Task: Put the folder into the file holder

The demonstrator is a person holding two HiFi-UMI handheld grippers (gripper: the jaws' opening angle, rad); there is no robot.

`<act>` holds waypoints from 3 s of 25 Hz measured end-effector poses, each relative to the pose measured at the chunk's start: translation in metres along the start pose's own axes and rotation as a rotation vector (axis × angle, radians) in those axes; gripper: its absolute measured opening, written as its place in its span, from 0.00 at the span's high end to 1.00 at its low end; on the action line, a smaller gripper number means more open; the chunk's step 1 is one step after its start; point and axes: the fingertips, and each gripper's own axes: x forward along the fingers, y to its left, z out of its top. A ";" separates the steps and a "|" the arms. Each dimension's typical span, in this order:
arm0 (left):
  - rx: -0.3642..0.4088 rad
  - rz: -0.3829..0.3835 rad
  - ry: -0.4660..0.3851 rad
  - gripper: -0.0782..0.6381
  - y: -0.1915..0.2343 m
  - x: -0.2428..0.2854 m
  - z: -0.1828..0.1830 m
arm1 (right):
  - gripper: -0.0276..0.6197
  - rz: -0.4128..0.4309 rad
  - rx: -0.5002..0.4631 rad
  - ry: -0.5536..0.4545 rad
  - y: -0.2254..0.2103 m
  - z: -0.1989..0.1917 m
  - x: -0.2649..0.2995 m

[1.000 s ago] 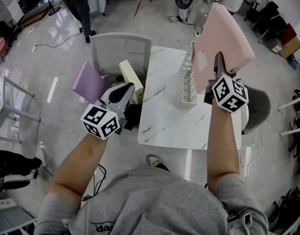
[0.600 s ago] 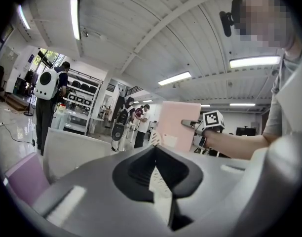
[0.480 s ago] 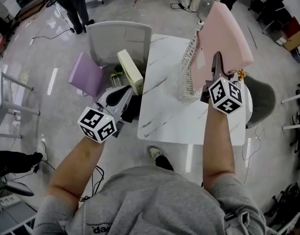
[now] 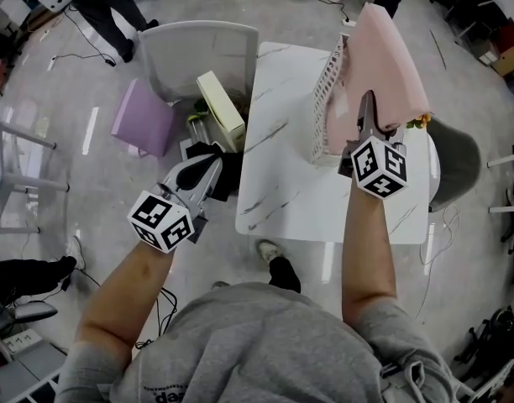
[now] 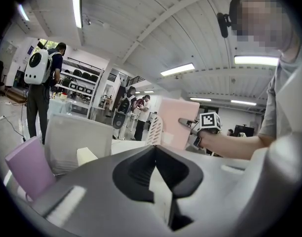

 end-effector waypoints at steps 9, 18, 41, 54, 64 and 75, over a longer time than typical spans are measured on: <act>-0.017 -0.017 0.008 0.81 -0.003 0.007 -0.011 | 0.75 -0.010 -0.094 0.079 0.003 -0.056 -0.003; -0.029 -0.011 0.011 0.81 -0.009 0.005 -0.017 | 0.67 0.005 -0.171 0.212 0.008 -0.113 -0.007; 0.010 0.111 -0.196 0.81 -0.020 -0.116 0.070 | 0.47 0.264 -0.149 0.095 0.115 0.099 -0.061; 0.048 0.416 -0.314 0.81 0.018 -0.308 0.104 | 0.47 0.737 -0.128 0.165 0.343 0.085 -0.105; 0.045 0.683 -0.330 0.81 0.010 -0.433 0.099 | 0.55 1.218 -0.109 0.253 0.500 0.053 -0.185; 0.018 0.806 -0.377 0.81 -0.014 -0.513 0.082 | 0.90 1.541 -0.113 0.288 0.572 0.036 -0.280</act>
